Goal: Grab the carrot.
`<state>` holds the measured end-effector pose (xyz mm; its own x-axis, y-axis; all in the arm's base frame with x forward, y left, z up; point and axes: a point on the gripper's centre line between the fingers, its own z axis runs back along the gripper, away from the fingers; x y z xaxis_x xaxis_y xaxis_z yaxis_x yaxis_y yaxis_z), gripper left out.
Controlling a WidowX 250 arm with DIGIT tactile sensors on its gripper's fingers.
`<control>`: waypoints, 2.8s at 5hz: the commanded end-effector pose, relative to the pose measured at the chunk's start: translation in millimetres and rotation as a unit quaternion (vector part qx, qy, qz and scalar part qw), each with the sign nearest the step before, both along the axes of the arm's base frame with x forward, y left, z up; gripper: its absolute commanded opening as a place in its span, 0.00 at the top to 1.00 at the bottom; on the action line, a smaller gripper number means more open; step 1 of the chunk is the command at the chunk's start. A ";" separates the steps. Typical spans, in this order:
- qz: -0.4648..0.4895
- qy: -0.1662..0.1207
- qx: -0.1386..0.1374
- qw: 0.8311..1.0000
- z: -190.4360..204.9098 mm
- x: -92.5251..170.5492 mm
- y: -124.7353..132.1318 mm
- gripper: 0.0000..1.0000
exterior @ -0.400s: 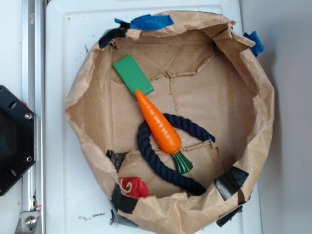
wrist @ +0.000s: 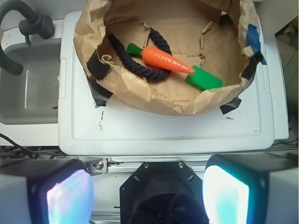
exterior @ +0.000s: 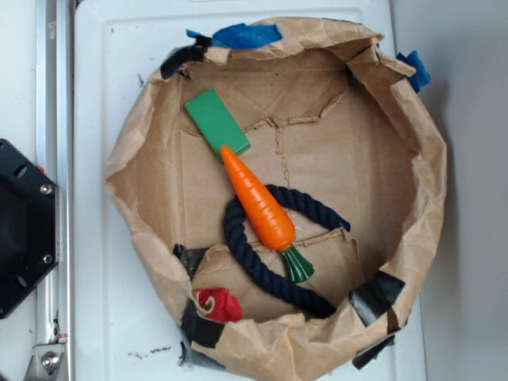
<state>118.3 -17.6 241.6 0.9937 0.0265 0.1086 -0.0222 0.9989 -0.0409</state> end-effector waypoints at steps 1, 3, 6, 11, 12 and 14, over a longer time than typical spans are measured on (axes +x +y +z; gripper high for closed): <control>-0.068 0.029 -0.013 0.997 -7.9 42.5 4.8 0.00; -0.173 0.066 -0.019 0.983 -30.9 85.5 -8.1 0.00; -0.257 0.035 0.003 0.966 -36.1 118.1 13.2 0.00; -0.286 0.038 0.034 0.957 -98.4 133.1 38.4 0.00; -0.307 0.044 0.006 0.951 -119.9 133.0 27.7 0.00; -0.306 0.052 0.022 0.950 -152.1 135.6 17.3 0.00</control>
